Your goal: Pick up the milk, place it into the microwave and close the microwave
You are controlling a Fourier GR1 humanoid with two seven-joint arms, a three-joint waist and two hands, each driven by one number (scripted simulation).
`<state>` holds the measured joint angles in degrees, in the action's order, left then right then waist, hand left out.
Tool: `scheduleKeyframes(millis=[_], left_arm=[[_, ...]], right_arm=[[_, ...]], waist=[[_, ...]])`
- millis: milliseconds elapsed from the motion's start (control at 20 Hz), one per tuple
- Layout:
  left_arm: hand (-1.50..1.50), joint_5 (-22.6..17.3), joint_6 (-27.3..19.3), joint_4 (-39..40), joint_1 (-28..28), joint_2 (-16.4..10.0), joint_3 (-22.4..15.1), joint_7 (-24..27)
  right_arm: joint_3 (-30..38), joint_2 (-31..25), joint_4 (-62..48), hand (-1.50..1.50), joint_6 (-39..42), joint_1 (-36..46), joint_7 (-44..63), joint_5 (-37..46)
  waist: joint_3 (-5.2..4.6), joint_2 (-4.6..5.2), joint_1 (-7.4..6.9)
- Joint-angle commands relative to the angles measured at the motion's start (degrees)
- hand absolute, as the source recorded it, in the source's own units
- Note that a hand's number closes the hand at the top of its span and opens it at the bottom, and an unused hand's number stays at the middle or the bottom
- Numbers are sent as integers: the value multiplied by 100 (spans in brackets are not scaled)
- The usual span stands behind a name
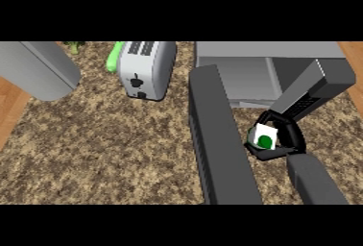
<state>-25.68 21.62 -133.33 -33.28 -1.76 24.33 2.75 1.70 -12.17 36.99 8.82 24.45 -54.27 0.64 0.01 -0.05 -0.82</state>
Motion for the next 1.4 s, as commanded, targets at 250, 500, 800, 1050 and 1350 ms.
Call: scheduleKeyframes(millis=[250,500,800,1050,1350], left_arm=[[-150,-252,209,-291,-223,162,237,-290],[-150,-140,118,185,288,-56,319,-203],[-150,-341,307,4,-105,-1,410,-126],[-150,30,329,328,314,17,268,-52],[-150,-248,386,243,334,-112,398,-135]], right_arm=[[-131,471,1047,150,-693,114,998,134],[-108,744,296,150,-1306,1043,1156,470],[-90,575,-665,150,-2035,2351,1737,1016],[106,588,-1659,150,-2569,2943,1584,1237],[361,320,-2370,150,-2989,3428,1524,1276]], waist=[[-2,-10,35],[0,11,3],[1,44,-181],[5,91,-188],[11,153,-370]])
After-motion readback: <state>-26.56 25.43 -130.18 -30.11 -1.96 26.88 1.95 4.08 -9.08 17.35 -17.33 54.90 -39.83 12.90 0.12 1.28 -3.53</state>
